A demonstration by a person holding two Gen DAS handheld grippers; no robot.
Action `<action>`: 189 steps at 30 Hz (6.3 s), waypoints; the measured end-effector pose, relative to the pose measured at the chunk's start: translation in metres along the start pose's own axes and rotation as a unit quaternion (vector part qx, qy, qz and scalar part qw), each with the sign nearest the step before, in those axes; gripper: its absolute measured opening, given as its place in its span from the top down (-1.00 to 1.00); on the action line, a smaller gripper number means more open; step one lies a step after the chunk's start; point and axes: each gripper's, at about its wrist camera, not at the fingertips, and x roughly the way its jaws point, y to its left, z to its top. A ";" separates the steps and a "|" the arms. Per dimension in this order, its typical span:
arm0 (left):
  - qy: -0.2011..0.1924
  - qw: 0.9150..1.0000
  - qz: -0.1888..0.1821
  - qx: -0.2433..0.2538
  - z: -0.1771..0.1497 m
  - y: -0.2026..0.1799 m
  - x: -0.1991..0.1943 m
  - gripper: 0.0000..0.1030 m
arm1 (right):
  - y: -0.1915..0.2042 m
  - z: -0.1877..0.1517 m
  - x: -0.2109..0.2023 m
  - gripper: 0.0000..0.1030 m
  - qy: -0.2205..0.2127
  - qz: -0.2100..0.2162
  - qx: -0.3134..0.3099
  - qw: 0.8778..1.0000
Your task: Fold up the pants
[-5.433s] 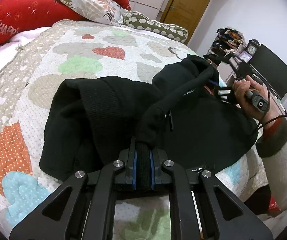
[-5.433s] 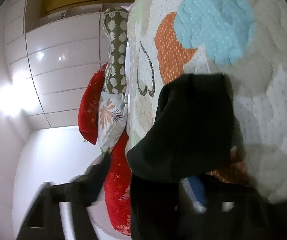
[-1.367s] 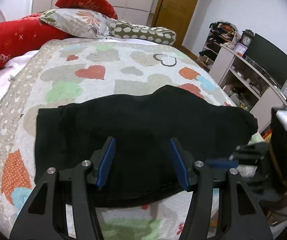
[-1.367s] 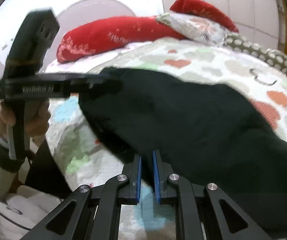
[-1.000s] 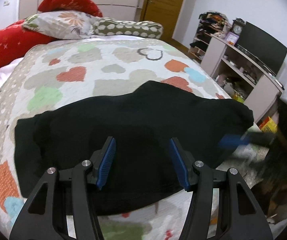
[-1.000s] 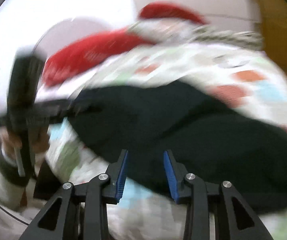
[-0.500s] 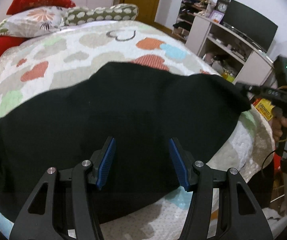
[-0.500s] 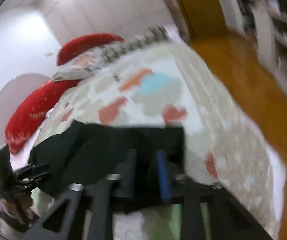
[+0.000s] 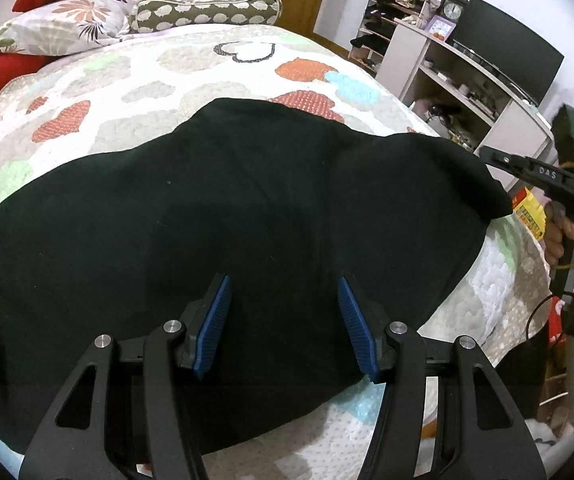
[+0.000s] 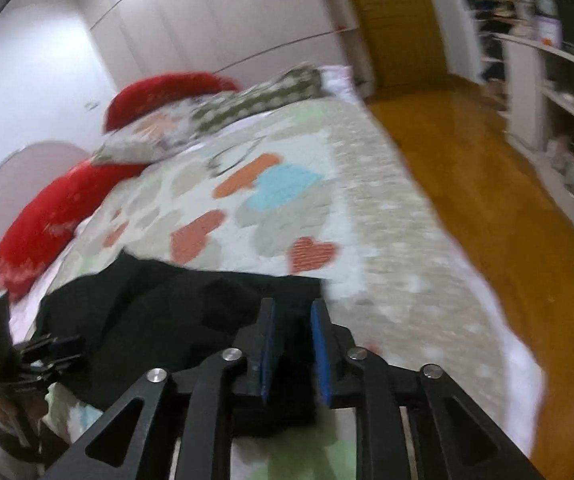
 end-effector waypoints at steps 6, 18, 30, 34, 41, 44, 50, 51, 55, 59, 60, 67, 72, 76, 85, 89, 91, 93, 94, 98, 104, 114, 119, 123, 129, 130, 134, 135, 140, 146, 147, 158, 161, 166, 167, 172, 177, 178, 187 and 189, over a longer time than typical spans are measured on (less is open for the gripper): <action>0.000 1.000 -0.001 -0.004 0.002 0.003 -0.004 -0.08 | 0.023 -0.008 0.031 0.82 0.045 -0.045 -0.079 0.995; 0.002 1.000 0.004 0.005 0.000 0.000 -0.008 -0.08 | 0.014 0.019 0.049 0.66 0.052 -0.129 -0.114 0.984; -0.055 0.992 0.083 -0.075 -0.020 0.072 -0.069 -0.08 | 0.036 -0.011 -0.022 0.22 0.007 -0.084 -0.119 0.989; -0.017 0.986 0.126 -0.105 -0.051 0.102 -0.056 -0.07 | 0.038 -0.037 0.007 0.22 0.082 -0.101 -0.127 0.983; -0.084 0.982 0.106 -0.134 -0.052 0.123 -0.109 -0.08 | 0.069 -0.029 -0.029 0.15 0.022 -0.011 -0.101 0.995; -0.101 0.974 0.120 -0.163 -0.054 0.137 -0.128 -0.08 | 0.117 -0.040 -0.017 0.15 0.025 0.063 -0.149 0.987; -0.102 0.965 0.109 -0.213 -0.060 0.152 -0.130 -0.08 | 0.238 -0.070 0.038 0.15 0.064 0.187 -0.249 0.948; -0.099 0.965 0.111 -0.215 -0.061 0.152 -0.128 -0.08 | 0.251 -0.076 0.042 0.15 0.068 0.198 -0.260 0.943; -0.084 0.963 0.118 -0.226 -0.062 0.156 -0.115 -0.08 | 0.315 -0.099 0.069 0.15 0.080 0.226 -0.325 0.915; -0.084 0.963 0.100 -0.238 -0.066 0.160 -0.105 -0.07 | 0.335 -0.109 0.094 0.21 0.080 0.204 -0.363 0.906; -0.087 0.963 0.099 -0.234 -0.066 0.159 -0.105 -0.07 | 0.339 -0.110 0.098 0.37 0.074 0.194 -0.376 0.903; -0.095 0.968 0.078 -0.220 -0.054 0.163 -0.102 0.82 | 0.336 -0.079 0.109 0.86 0.105 0.219 -0.311 0.919; -0.119 0.964 0.097 -0.218 -0.055 0.173 -0.124 0.87 | 0.350 -0.075 0.095 0.86 0.105 0.256 -0.301 0.913; -0.116 0.958 0.114 -0.235 -0.063 0.185 -0.130 0.87 | 0.360 -0.097 0.110 0.86 0.116 0.236 -0.319 0.911; -0.141 0.964 0.125 -0.188 -0.044 0.144 -0.144 0.82 | 0.306 -0.078 0.069 0.05 0.080 0.238 -0.264 0.931; -0.129 0.973 0.111 -0.155 -0.032 0.121 -0.128 0.19 | 0.253 -0.055 0.052 0.05 0.034 0.173 -0.223 0.959; -0.118 0.975 0.114 -0.150 -0.026 0.114 -0.114 0.16 | 0.226 -0.037 0.059 0.05 0.028 0.137 -0.196 0.971; -0.110 0.974 0.123 -0.154 -0.019 0.113 -0.100 0.16 | 0.211 -0.023 0.072 0.05 0.028 0.105 -0.186 0.976; -0.103 0.974 0.133 -0.154 -0.016 0.112 -0.091 0.16 | 0.206 -0.018 0.079 0.05 0.027 0.071 -0.192 0.979; -0.078 0.969 0.175 -0.153 -0.008 0.125 -0.063 0.16 | 0.182 0.003 0.097 0.05 0.032 0.052 -0.168 0.984; -0.078 0.963 0.172 -0.194 -0.007 0.153 -0.042 0.16 | 0.196 0.018 0.123 0.05 0.038 0.085 -0.168 0.981; -0.080 0.963 0.185 -0.180 -0.008 0.147 -0.046 0.16 | 0.166 0.023 0.129 0.05 0.058 0.003 -0.121 0.991; -0.081 0.964 0.185 -0.171 -0.015 0.124 -0.057 0.16 | 0.162 -0.002 0.076 0.03 0.041 0.012 -0.160 0.986; -0.087 0.964 0.195 -0.161 -0.016 0.105 -0.061 0.16 | 0.147 -0.021 0.057 0.02 0.049 0.012 -0.144 0.988; -0.085 0.969 0.180 -0.148 -0.014 0.078 -0.055 0.16 | 0.123 -0.036 0.054 0.02 0.059 -0.023 -0.122 0.991; -0.085 0.970 0.177 -0.145 -0.014 0.074 -0.054 0.16 | 0.119 -0.038 0.051 0.02 0.056 -0.023 -0.116 0.991; -0.080 0.973 0.167 -0.139 -0.014 0.062 -0.047 0.16 | 0.111 -0.047 0.046 0.02 0.054 -0.024 -0.108 0.992; -0.078 0.973 0.165 -0.139 -0.015 0.061 -0.045 0.16 | 0.110 -0.050 0.048 0.02 0.056 -0.028 -0.115 0.991; -0.048 0.976 0.162 -0.136 -0.019 0.056 -0.024 0.16 | 0.109 -0.053 0.047 0.02 0.055 -0.027 -0.119 0.991; -0.054 0.982 0.141 -0.116 -0.008 0.039 -0.028 -0.04 | 0.094 -0.053 0.013 0.02 0.040 -0.005 -0.087 0.995; -0.057 0.983 0.136 -0.108 -0.005 0.034 -0.028 -0.12 | 0.091 -0.055 0.006 0.01 0.036 -0.009 -0.085 0.996; -0.038 0.999 0.019 -0.011 0.062 -0.041 0.012 -0.27 | 0.041 -0.070 -0.021 0.01 0.050 -0.035 -0.026 0.998; -0.026 1.000 -0.001 0.012 0.077 -0.058 0.027 -0.27 | 0.035 -0.070 -0.018 0.00 0.049 -0.029 -0.015 0.998; 0.002 0.998 -0.038 0.050 0.097 -0.083 0.051 -0.27 | 0.030 -0.068 -0.012 -0.07 0.047 -0.020 -0.007 0.999; 0.006 0.997 -0.043 0.060 0.101 -0.088 0.055 -0.27 | 0.030 -0.067 -0.010 -0.09 0.047 -0.017 -0.005 0.999; 0.028 0.992 -0.075 0.095 0.124 -0.108 0.078 -0.27 | 0.026 -0.067 -0.007 -0.22 0.037 0.005 0.008 0.999; 0.046 0.985 -0.099 0.133 0.146 -0.132 0.105 -0.27 | 0.027 -0.067 -0.001 -0.32 0.022 0.013 0.013 1.000; 0.051 0.983 -0.106 0.140 0.151 -0.136 0.111 -0.27 | 0.027 -0.067 -0.001 -0.34 0.018 0.015 0.015 1.000; 0.108 0.969 -0.158 0.156 0.163 -0.171 0.164 -0.27 | 0.011 -0.065 0.004 -0.01 -0.043 0.032 0.060 0.997; 0.102 0.969 -0.158 0.162 0.163 -0.177 0.168 -0.26 | 0.005 -0.063 0.008 0.43 -0.042 0.038 0.071 0.996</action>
